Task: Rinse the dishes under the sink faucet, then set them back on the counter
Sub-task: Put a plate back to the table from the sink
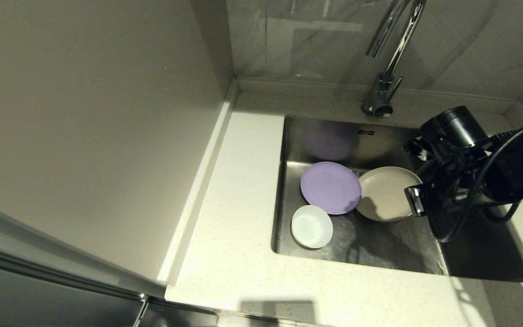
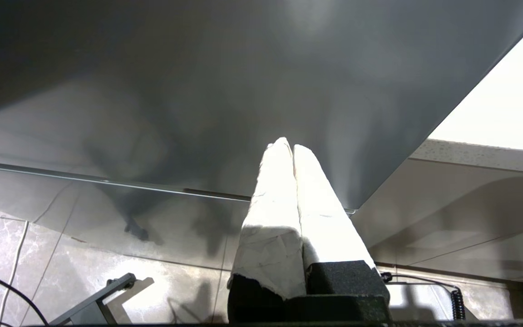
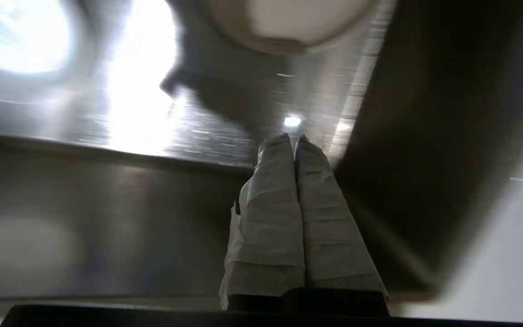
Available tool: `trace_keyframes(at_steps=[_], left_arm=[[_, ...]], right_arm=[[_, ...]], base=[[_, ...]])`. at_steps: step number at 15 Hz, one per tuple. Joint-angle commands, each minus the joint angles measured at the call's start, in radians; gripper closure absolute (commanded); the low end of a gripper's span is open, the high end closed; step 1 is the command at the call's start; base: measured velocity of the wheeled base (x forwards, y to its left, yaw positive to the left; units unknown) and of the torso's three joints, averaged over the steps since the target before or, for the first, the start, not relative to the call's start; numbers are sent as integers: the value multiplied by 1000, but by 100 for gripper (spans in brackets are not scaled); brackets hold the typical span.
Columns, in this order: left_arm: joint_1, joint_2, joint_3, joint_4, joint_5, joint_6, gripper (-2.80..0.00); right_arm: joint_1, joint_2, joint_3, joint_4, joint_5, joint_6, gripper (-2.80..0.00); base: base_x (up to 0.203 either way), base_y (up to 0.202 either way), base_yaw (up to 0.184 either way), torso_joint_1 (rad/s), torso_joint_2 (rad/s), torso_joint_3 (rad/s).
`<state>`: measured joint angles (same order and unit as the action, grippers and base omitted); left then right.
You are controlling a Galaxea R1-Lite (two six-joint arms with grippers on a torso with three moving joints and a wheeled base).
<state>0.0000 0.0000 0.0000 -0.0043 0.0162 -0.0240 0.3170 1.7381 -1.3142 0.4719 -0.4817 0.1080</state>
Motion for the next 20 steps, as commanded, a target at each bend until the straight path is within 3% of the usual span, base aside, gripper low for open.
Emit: trace_keyframes(at_steps=[1,5,10,13,16,20], left_arm=[[0,-3,0,0,1,-1,0],[0,-3,0,0,1,-1,0],[0,-3,0,0,1,-1,0],[0,-3,0,0,1,-1,0],[0,-3,0,0,1,-1,0],[0,-3,0,0,1,-1,0]], right_arm=[[-18,15,10,4,-84,-28,-280],[-39,65,-53,-4,-119,-27,-280],[-153,267,-297,-2,-102,3,-280],[-287,355,-345,-1,91,47,-280],[-373,438,-437,2,227,84,-280],[-405,506,-527,0,316,85,-280]], base=[[0,0,0,0,0,0],[0,0,0,0,0,0],[0,0,0,0,0,0],[0,0,0,0,0,0],[0,0,0,0,0,0],[0,0,0,0,0,0]])
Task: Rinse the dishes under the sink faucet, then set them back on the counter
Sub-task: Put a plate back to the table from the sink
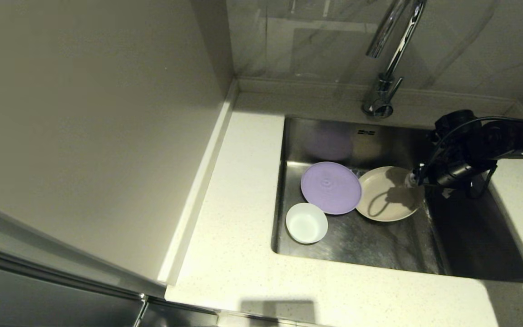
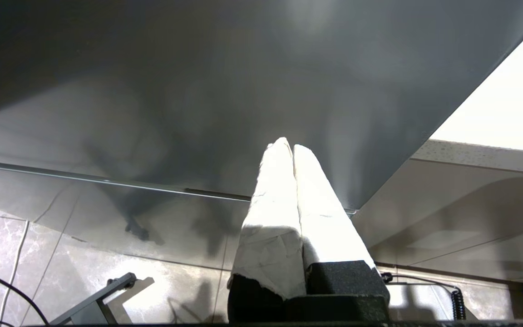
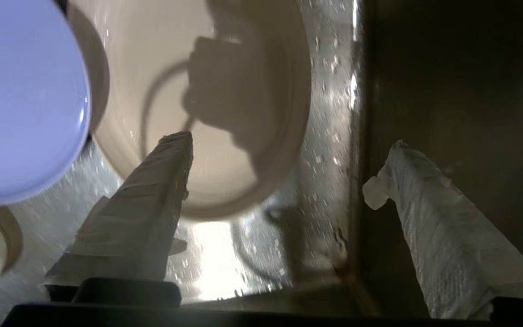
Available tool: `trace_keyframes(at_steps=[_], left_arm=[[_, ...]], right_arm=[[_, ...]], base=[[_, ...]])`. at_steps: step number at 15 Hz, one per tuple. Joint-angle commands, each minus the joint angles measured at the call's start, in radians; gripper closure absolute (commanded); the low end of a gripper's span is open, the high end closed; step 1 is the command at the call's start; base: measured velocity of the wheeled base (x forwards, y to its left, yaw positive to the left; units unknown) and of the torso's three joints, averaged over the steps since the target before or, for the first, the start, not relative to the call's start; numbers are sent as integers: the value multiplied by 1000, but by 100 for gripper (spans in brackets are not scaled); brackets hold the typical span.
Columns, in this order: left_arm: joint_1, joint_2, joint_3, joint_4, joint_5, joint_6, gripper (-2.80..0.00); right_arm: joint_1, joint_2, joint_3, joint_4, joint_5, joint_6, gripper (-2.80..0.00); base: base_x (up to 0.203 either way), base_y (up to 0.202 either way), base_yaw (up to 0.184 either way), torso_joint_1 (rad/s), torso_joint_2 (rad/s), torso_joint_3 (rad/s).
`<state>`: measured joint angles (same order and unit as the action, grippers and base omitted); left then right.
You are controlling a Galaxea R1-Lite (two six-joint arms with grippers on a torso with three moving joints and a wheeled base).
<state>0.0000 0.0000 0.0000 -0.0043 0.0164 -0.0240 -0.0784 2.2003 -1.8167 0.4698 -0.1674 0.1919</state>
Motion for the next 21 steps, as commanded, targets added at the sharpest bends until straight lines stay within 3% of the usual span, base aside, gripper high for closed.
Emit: trace_keyframes(at_steps=[1,10,11,14,21], left_arm=[[0,-3,0,0,0,-1,0],[0,-3,0,0,0,-1,0],[0,-3,0,0,0,-1,0],[0,-3,0,0,0,-1,0],[0,-3,0,0,0,-1,0]], right_arm=[[-22,59,-36,1,4,1,-280],[-84,120,-30,4,88,-5,-280],[-84,117,-27,5,91,-6,0],[-84,96,-18,6,117,-48,0],[-83,46,31,9,124,-46,0]], base=[[0,0,0,0,0,0],[0,0,0,0,0,0],[0,0,0,0,0,0],[0,0,0,0,0,0],[0,0,0,0,0,0]])
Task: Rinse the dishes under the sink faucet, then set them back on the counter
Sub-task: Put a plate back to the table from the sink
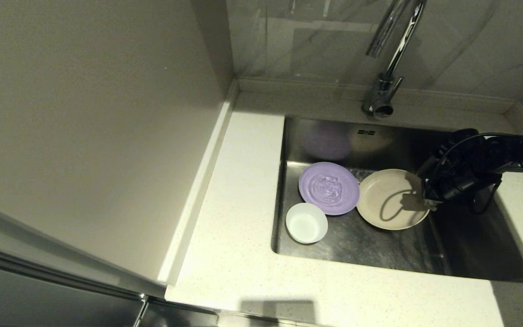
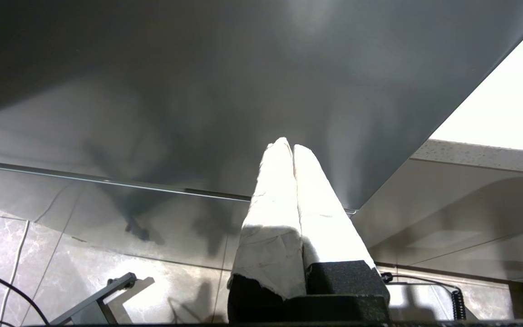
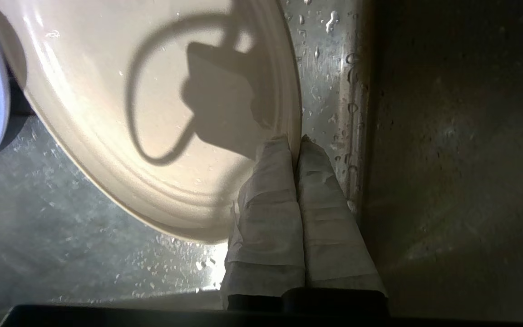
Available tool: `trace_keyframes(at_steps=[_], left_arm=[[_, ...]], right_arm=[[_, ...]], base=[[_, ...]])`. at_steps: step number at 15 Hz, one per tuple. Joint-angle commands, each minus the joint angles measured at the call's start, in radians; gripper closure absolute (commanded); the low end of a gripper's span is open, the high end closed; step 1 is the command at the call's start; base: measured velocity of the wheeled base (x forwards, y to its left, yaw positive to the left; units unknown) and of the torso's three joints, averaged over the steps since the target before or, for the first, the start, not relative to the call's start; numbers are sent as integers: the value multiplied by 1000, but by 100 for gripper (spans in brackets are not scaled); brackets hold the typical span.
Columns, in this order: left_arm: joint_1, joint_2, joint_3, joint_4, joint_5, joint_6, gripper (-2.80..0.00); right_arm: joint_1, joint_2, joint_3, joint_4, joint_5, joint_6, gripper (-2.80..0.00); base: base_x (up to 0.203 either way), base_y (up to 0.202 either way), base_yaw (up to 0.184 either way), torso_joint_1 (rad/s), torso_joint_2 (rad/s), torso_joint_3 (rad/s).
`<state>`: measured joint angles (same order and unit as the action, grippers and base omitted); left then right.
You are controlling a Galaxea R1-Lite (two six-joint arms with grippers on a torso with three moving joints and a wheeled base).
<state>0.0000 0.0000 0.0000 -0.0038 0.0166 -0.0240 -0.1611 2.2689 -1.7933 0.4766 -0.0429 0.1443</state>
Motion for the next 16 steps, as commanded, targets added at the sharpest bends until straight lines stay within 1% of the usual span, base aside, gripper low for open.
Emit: trace_keyframes(at_steps=[1,6,8,11,15,16], left_arm=[[0,-3,0,-1,0,-1,0],[0,-3,0,-1,0,-1,0],[0,-3,0,-1,0,-1,0],[0,-3,0,-1,0,-1,0],[0,-3,0,-1,0,-1,0],[0,-3,0,-1,0,-1,0]], right_arm=[[0,-35,10,3,0,2,0],[-9,-122,16,2,-16,-2,0],[-10,-200,20,4,-17,-11,0],[-8,-337,61,9,-16,-73,0],[-12,-475,69,11,-19,-104,0],[-20,-509,68,10,-32,-119,0]], base=[[0,0,0,0,0,0],[0,0,0,0,0,0],[0,0,0,0,0,0],[0,0,0,0,0,0],[0,0,0,0,0,0],[0,0,0,0,0,0]])
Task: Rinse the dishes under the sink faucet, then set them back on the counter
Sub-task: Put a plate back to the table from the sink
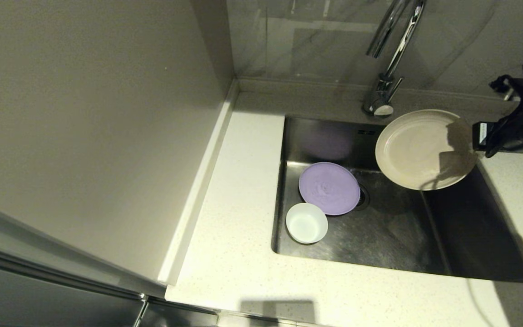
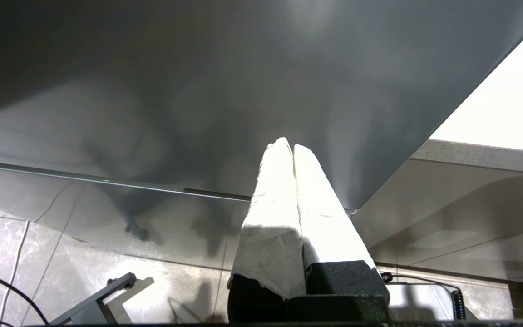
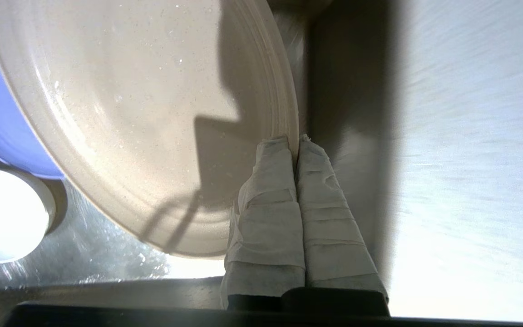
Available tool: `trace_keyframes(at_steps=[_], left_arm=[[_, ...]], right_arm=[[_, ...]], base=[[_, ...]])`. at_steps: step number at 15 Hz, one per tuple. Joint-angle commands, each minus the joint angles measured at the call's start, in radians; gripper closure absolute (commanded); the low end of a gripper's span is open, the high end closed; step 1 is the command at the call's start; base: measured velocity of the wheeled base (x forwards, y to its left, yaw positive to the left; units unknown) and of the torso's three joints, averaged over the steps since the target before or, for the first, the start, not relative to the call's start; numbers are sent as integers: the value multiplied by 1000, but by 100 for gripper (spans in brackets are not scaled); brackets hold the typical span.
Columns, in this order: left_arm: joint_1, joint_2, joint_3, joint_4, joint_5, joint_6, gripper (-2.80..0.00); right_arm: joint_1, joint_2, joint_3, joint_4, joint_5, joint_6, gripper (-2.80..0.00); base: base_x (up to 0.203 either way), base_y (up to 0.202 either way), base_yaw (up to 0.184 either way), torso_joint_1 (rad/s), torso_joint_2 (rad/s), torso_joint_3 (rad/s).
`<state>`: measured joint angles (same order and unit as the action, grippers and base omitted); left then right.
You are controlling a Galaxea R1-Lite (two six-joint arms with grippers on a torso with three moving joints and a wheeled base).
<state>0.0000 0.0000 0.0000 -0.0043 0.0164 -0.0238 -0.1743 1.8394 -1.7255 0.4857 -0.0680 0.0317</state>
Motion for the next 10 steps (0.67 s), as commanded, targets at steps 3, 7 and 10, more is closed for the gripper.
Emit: trace_keyframes(at_steps=[3,7,10], left_arm=[[0,-3,0,0,0,-1,0],[0,-3,0,0,0,-1,0],[0,-3,0,0,0,-1,0]], right_arm=[[-24,-162,-19,-28,-42,-54,0],[-27,-215,-23,-160,-103,-85,0],[-27,-245,-10,-244,-116,-124,0]], base=[[0,0,0,0,0,0],[0,0,0,0,0,0],[0,0,0,0,0,0]])
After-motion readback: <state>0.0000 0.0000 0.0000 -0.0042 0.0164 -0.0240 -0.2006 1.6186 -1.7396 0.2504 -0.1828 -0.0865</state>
